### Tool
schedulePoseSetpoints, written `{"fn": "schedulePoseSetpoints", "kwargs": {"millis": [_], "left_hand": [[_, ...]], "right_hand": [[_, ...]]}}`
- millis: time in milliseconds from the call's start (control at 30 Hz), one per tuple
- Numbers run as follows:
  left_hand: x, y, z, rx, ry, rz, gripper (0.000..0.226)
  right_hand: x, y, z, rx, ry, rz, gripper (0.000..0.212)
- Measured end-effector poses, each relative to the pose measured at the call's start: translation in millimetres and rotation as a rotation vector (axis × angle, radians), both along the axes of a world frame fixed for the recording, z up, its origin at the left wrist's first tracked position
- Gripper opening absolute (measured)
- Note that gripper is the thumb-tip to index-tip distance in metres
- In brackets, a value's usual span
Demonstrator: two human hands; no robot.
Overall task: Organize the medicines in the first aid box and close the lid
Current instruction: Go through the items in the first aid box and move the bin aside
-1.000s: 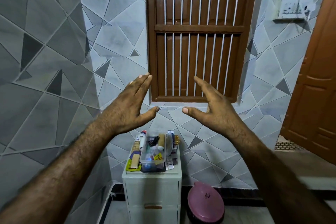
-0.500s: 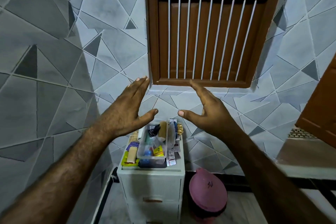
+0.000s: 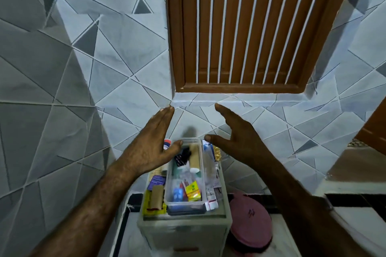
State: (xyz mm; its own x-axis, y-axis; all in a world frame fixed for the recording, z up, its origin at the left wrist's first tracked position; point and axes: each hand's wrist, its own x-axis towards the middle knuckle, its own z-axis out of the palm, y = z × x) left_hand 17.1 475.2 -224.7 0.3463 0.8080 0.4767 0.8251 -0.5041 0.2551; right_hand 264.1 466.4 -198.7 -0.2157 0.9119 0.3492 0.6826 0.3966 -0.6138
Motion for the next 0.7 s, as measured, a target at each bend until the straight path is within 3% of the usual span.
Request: {"fn": "schedulePoseSetpoints", "kwargs": {"millis": [333,567,700], "left_hand": [[-2.2,48.2,-73.2,-0.271,-0.076,-0.066,0.089],[13.4,65.2,-117.3,-0.452,-0.141,-0.072,0.077],[16.4,76.0,-144.9,-0.580,-0.169,-0.049,0.084]], "right_hand": [[-27.2,46.1,-66.4,-0.172,-0.006,-0.029,0.084],[-30.2,77.7,-124.0,-0.335,-0.044,-0.002,0.093],[-33.2,90.8,-147.0,-0.450,-0.077,0.030,0.094]]}}
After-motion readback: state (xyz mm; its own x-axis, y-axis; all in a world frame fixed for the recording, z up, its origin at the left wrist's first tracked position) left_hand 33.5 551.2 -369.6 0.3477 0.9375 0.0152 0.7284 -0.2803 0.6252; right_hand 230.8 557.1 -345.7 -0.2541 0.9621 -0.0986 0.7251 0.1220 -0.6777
